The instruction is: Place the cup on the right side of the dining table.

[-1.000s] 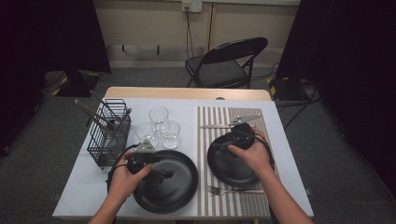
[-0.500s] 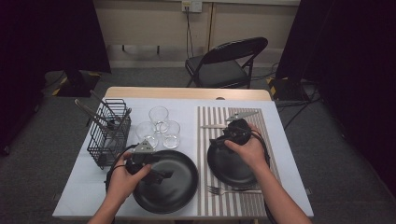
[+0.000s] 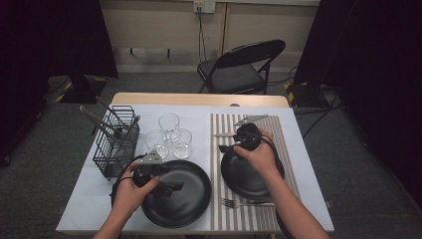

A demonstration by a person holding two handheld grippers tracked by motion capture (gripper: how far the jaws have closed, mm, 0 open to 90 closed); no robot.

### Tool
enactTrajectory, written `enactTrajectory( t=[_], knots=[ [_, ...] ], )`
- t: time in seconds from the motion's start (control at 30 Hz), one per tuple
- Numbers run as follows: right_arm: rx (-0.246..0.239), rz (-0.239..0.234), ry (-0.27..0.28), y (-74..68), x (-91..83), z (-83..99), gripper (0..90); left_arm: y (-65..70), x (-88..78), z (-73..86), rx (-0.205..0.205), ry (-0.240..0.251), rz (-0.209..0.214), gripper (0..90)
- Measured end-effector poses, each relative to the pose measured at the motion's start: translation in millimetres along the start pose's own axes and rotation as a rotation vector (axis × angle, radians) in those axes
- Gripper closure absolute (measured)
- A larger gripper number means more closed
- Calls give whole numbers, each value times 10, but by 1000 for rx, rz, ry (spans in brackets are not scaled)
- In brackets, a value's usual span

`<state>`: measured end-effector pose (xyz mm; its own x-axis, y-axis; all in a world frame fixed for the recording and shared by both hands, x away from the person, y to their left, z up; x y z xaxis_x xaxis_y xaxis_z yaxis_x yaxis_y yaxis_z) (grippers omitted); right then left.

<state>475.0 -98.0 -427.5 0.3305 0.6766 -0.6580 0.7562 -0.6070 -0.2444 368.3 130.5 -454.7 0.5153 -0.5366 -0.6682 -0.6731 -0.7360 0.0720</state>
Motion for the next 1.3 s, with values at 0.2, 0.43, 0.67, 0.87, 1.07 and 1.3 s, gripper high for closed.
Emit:
enactTrajectory(
  t=[0.2, 0.43, 0.67, 0.87, 1.07, 1.3],
  knots=[
    [-3, 5, 1, -14, 56, -45, 258, 3, -4, 1, -7, 2, 7, 190],
    [-4, 10, -3, -22, 106, -100, 256, -1, 1, 6, 2, -5, 3, 190],
    [-8, 7, -6, -37, 143, -144, 255, 5, -4, 3, -9, -1, 11, 190],
    [-11, 12, -10, -44, 186, -186, 255, -2, -8, -2, -13, 4, 7, 190],
    [-7, 13, -12, -49, 216, -232, 255, -13, -10, 7, -14, -1, 6, 190],
    [-12, 14, -12, -63, 268, -291, 255, -14, -11, 11, -9, -2, 12, 190]
  ],
)
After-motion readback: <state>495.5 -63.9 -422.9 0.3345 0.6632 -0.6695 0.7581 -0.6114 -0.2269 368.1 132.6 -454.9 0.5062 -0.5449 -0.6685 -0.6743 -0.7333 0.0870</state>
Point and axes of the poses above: each handheld gripper's, and its own axes: x roughly forward along the jaws, z roughly out of its underside, y roughly to its right, the point moved 7 cm from there along x, roughly forward along the jaws, and after that the axes turned 10 degrees about -z, right-handed, at the moved point
